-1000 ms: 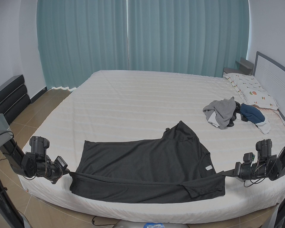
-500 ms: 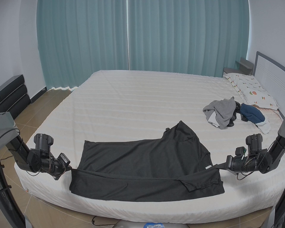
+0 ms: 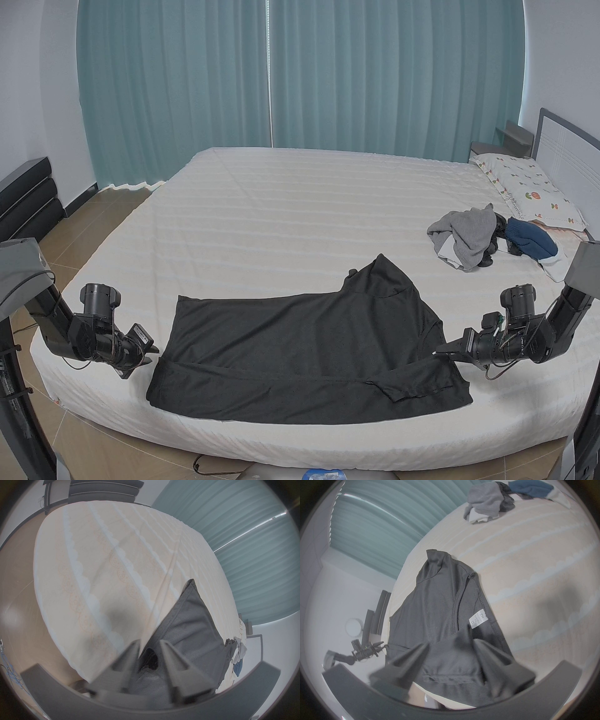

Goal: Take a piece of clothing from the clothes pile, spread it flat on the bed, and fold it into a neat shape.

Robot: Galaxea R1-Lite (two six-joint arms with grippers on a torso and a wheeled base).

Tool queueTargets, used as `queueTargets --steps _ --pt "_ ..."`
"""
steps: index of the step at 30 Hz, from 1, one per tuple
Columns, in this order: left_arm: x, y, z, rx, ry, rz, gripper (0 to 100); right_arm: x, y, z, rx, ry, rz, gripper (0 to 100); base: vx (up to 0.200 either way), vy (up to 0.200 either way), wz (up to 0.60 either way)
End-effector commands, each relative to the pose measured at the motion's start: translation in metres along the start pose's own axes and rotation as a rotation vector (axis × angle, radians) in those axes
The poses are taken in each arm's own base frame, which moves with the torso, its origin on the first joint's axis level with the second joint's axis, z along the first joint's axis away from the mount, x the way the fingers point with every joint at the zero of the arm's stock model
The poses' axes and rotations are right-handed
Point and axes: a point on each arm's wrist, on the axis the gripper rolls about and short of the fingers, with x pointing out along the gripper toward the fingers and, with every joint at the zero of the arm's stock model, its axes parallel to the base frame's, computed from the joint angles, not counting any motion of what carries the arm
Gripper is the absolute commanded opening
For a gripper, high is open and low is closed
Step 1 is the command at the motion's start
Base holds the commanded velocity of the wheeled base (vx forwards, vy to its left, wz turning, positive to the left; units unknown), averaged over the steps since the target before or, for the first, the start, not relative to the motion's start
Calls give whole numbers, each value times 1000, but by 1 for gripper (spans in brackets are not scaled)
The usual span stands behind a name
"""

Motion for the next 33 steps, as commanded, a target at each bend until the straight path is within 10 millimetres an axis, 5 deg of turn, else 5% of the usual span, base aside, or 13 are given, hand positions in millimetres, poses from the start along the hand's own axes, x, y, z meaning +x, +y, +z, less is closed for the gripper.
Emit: queueTargets --steps 1,5,8,18,33 --pt "1 0 1 -9 -1 2 100 -8 11 5 49 -33 22 100 0 0 0" --pt "0 2 4 -43 -11 2 100 -35 30 -6 119 -57 27 100 0 0 0" --pt "-4 6 5 -72 -3 -8 100 -47 48 -38 216 -37 -15 100 0 0 0" --pt "-19 15 5 -100 49 -64 100 -31 54 -88 388 35 -161 100 0 0 0" --pt "-19 16 3 -96 45 -68 100 -2 51 -84 464 -40 -109 100 0 0 0"
